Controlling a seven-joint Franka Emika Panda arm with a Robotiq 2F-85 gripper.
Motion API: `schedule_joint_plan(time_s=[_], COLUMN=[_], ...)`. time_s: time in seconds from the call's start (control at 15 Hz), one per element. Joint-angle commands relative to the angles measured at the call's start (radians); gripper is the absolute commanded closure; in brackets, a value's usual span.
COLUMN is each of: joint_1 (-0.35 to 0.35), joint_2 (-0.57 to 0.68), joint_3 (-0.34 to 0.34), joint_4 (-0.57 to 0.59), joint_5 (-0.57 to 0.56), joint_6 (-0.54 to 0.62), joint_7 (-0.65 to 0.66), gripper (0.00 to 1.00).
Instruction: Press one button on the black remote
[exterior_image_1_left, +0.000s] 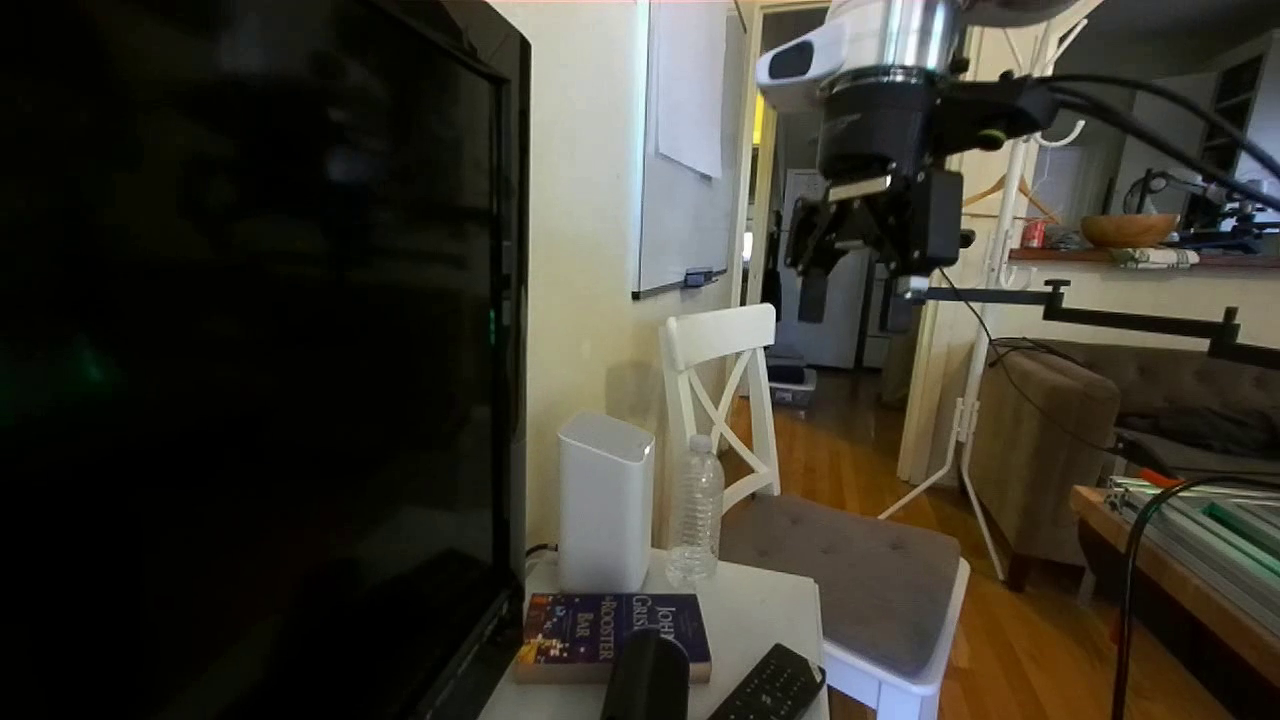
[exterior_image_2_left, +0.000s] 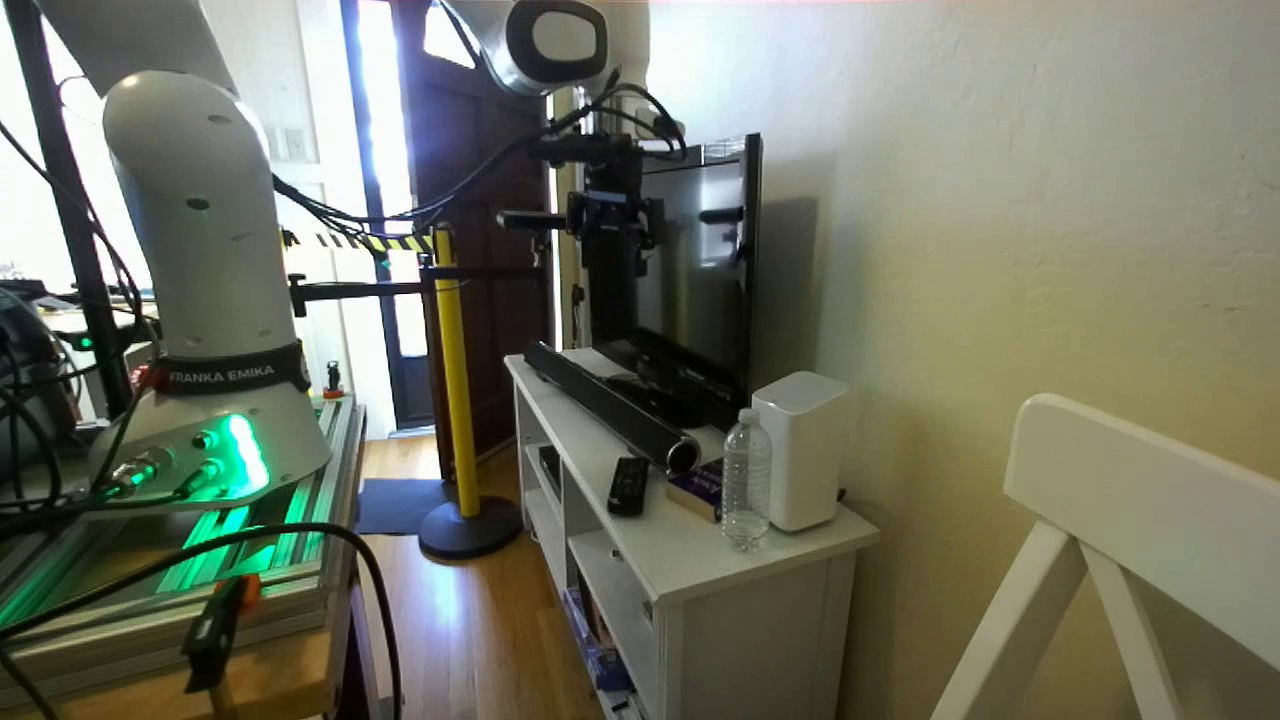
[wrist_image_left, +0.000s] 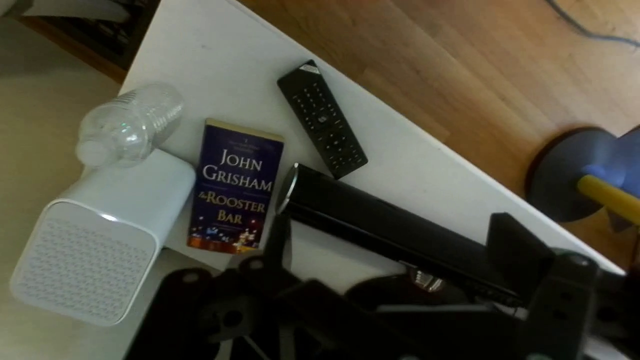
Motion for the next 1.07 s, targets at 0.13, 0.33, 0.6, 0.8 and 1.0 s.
schedule_joint_plan(time_s=[0.13, 0.33, 0.6, 0.8, 1.0], joint_1=[-0.057, -0.078, -0.086, -0.075, -0.074], joint_2=[0.151, 0.191, 0.222, 0.319, 0.422], joint_3=[0.055, 0.078, 0.097, 0.141, 0.197], joint_4=[0.059, 0.074, 0.081, 0.106, 0.135], joint_5=[0.060, 0.060, 0.033, 0.060, 0.044], joint_6=[-0.024, -0.020, 0.009, 0.073, 0.134], joint_7=[-0.133, -0.139, -0.092, -0.089, -0.057], gripper=[0.00, 0.00, 0.00, 0.00, 0.00])
